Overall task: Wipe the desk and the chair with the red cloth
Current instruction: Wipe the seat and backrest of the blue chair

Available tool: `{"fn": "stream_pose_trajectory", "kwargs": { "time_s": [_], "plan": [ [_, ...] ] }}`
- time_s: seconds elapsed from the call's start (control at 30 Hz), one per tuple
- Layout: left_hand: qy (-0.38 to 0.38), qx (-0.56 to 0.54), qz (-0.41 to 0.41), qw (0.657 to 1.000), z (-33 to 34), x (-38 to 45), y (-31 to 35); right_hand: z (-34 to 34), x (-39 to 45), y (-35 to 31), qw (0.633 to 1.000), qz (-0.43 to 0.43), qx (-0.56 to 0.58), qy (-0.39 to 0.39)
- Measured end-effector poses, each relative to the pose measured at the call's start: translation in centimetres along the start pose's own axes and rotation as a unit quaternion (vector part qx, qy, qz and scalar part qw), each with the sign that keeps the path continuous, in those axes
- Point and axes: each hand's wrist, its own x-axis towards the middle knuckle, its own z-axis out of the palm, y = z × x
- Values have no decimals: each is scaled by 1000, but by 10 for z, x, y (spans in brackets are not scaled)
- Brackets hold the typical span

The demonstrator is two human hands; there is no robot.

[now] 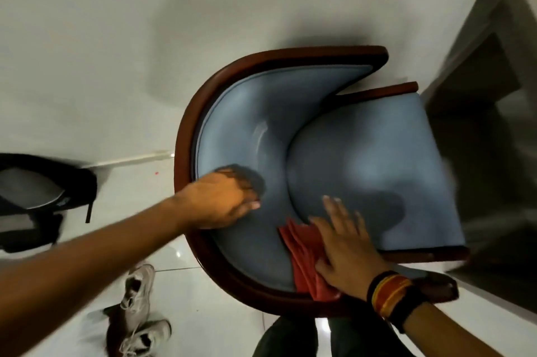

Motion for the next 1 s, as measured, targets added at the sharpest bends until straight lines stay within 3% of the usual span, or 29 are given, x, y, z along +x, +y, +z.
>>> {"fn": "stream_pose_trajectory", "kwargs": {
  "time_s": [0.07,0.17,0.3,0.4,0.5,0.6,0.67,0.73,0.77,0.8,0.83,0.9,1.0],
  "plan": [
    [-18,55,94,994,-2,-20,-28,10,9,-7,995,-55,46,-63],
    [-38,14,179,983,-4,-18,-38,25,22,-3,982,35,115,-148],
    [66,-43,187,979,2,-25,-41,39,39,-8,980,76,117,-139],
    [33,-49,180,982,-4,-25,-41,49,73,-54,962,123,192,-152],
    [7,-43,177,983,-3,-24,-39,41,134,-101,930,170,313,-86],
    [35,-37,191,980,-1,-28,-43,-6,200,-123,837,218,500,54],
    [18,-21,198,980,0,-26,-42,-60,247,-125,726,234,622,177],
    [17,-21,207,978,4,-25,-43,-124,281,-120,588,261,717,269],
    [32,-26,213,976,4,-23,-44,-145,293,-115,575,277,710,296],
    [44,-34,219,974,5,-21,-44,-151,298,-115,589,275,691,316],
    [52,-40,221,973,5,-21,-44,-145,295,-119,626,261,656,331],
    [62,-38,219,973,4,-25,-44,-103,269,-132,727,176,568,342],
    [73,-26,224,972,5,-24,-46,-28,207,-132,851,0,461,251]
  ]
}}
